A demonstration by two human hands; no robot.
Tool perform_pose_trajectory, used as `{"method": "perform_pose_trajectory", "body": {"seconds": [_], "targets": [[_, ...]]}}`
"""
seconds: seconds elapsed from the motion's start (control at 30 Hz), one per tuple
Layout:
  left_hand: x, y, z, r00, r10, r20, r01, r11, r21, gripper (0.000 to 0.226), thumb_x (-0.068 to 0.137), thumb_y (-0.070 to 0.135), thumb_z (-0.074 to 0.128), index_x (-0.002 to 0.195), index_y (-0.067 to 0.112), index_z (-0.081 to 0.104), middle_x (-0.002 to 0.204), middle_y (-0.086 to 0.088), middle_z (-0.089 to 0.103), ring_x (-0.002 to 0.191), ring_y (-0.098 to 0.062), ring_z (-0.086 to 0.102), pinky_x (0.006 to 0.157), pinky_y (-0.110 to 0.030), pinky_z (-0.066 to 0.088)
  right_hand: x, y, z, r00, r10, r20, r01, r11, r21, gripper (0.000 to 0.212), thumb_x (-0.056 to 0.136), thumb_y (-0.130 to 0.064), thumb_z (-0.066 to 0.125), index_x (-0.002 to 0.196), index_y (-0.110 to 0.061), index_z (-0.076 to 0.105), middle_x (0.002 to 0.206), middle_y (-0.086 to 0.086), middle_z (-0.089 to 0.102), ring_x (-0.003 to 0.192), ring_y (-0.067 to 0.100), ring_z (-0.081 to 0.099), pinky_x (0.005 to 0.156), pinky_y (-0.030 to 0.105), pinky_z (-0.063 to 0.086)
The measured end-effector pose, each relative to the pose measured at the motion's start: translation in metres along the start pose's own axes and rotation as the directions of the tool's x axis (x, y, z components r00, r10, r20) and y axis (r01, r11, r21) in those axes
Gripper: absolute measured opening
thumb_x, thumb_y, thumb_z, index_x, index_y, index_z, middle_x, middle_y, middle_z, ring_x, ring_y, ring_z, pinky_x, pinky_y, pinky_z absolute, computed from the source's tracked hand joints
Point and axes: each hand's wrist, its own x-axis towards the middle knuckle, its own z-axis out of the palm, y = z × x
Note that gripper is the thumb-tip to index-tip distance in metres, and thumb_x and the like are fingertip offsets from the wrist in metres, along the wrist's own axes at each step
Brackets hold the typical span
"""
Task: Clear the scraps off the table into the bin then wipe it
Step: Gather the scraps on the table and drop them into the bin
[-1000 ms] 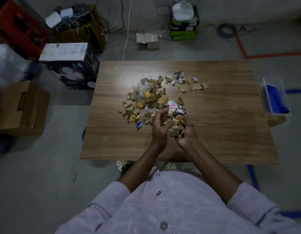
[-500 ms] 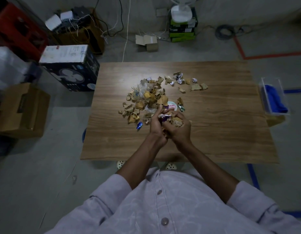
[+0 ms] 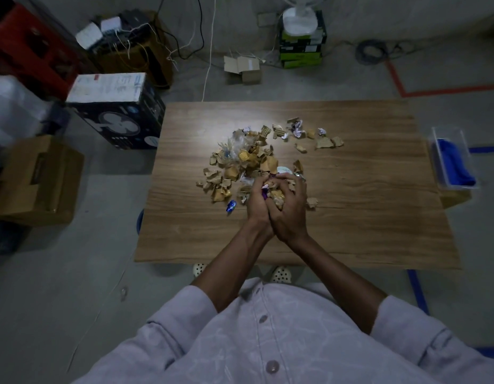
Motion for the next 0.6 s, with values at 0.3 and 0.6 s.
{"method": "perform_pose_trajectory", "body": {"seconds": [0.3,0.6], "targets": [[0.007,0.015,-0.034,0.875,0.099,-0.473,-0.129,0.991,-0.031,0.029,0.094,0.026,0.06,0.079,0.002,0.067,0.069,-0.007,0.063,0.053,-0.017,0.058,0.038,-0.02,0.042,-0.019,-0.013,0.041,0.921,0.123,0.369,-0.256,0.906,0.337,0.044,0.084,-0.042,0.05,0.121,-0.023,0.062,0.129,-0.002,0.05,0.13,0.022,0.044,0.108,0.056,0.039],[-0.004,0.063,-0.128,0.778,0.034,-0.627,-0.162,0.976,-0.147,0.027,0.096,0.023,0.055,0.084,0.002,0.068,0.074,-0.008,0.065,0.06,-0.019,0.06,0.041,-0.02,0.044,-0.041,-0.053,0.119,0.822,-0.023,0.569,-0.161,0.949,0.271,0.047,0.101,-0.036,0.046,0.145,-0.02,0.045,0.135,-0.009,0.052,0.129,0.007,0.047,0.111,0.046,0.04]]}}
